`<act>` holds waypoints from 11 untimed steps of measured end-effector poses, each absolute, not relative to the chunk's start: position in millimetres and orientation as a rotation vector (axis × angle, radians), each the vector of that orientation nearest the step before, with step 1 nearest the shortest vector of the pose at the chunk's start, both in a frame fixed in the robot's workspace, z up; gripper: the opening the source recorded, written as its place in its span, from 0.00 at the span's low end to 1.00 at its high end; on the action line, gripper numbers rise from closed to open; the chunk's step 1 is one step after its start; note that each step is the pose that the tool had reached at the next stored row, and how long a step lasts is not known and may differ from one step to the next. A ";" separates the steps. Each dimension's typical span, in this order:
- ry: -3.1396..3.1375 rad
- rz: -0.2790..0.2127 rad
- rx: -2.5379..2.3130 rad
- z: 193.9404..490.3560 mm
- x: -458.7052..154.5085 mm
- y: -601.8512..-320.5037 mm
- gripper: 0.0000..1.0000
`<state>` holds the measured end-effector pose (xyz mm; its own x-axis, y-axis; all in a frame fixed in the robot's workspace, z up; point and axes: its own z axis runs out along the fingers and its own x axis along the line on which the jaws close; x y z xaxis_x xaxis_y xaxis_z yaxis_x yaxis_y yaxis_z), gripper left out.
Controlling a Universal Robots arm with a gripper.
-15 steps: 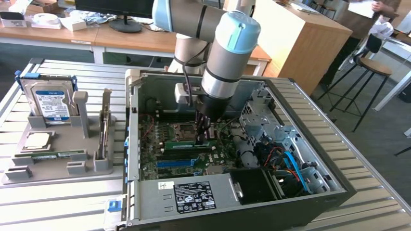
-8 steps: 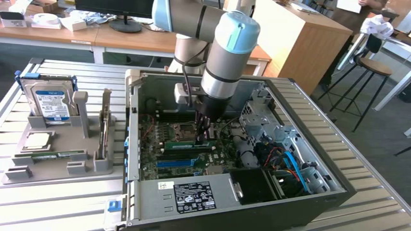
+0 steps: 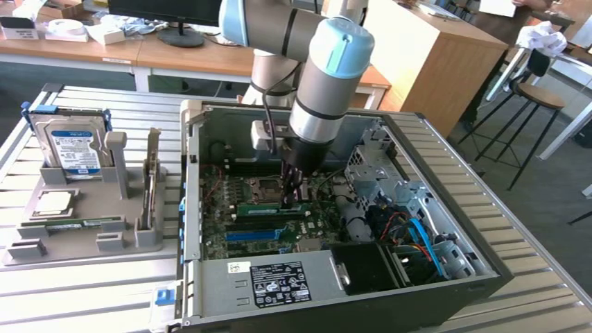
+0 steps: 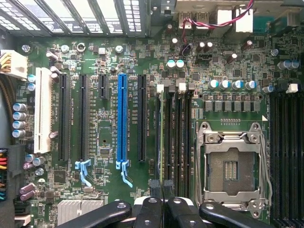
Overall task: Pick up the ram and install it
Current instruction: 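Insert the ram into the slot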
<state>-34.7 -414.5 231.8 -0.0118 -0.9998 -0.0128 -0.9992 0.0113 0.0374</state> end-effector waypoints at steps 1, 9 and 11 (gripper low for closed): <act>-2.222 -0.055 2.196 231.7 -34.7 -414.4 0.11; -2.221 -0.055 2.196 231.6 -34.7 -413.8 0.11; -2.222 -0.055 2.196 231.6 -34.7 -413.6 0.11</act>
